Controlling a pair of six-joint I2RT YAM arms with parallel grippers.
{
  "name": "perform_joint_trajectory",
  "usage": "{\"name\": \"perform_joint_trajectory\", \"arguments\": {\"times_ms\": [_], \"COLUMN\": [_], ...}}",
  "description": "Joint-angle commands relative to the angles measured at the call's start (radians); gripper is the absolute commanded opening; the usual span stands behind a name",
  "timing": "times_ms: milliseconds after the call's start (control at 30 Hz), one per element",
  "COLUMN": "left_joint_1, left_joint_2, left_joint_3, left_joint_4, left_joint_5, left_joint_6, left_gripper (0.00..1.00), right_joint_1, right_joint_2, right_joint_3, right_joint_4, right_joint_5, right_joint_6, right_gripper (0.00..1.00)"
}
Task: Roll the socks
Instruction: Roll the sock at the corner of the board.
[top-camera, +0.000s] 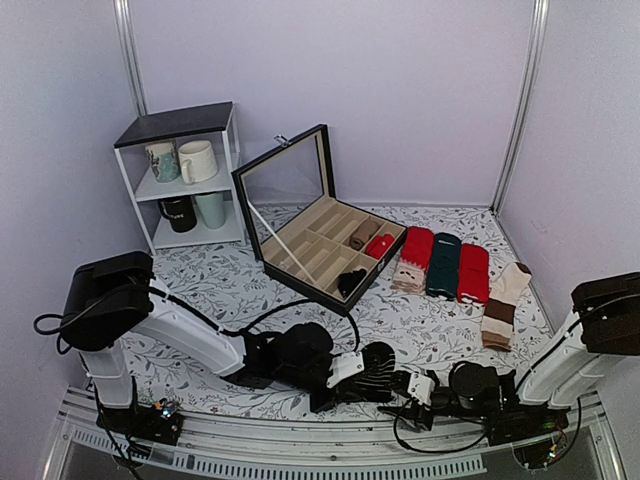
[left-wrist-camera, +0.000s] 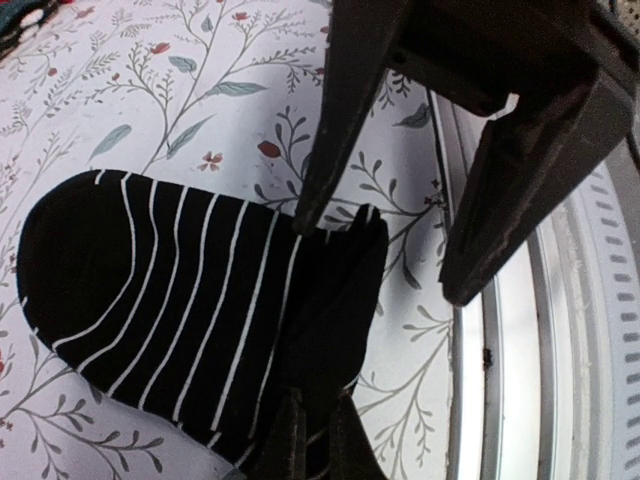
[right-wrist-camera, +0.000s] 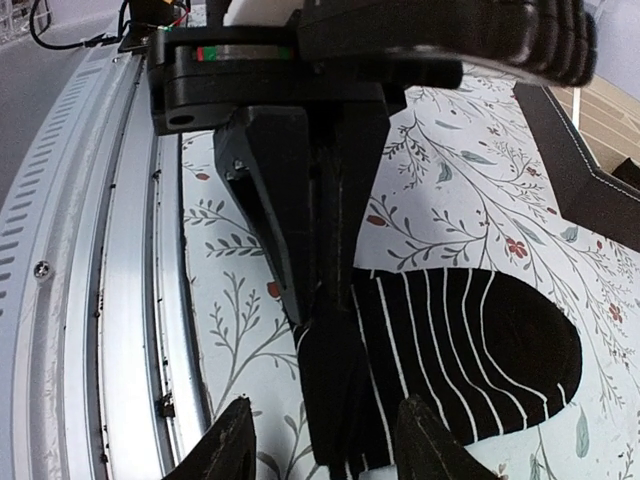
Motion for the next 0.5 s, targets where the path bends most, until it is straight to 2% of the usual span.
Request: {"name": "perform_joint_trajectory", "arguments": {"times_ms": [0,233,467], "left_joint_1": [0.001,0.003,0.004], "left_joint_2": [0.101,0.1,0.106], "left_joint_3": [-0.073,-0.074,-0.069], "left_joint_4": [-0.28,-0.28,-0.283], "left_joint_5": [-0.016,-0.015,-0.011], "left_joint_6": [-0.007,-0.009,-0.009], "left_gripper": [0.0,0.0,0.0], "right_joint_1": [-0.04,-0.058,-0.058], "right_joint_2": [0.042,0.109,0.173], "right_joint_3": [0.03,0.061,0.06], "right_joint_4": [0.073,0.074,0.079], "right_joint_5": [-0.078,-0.145,-0.106], "right_joint_6": [-0.03,-0.024,0.028], "right_gripper": [0.48,0.45,0.41]}}
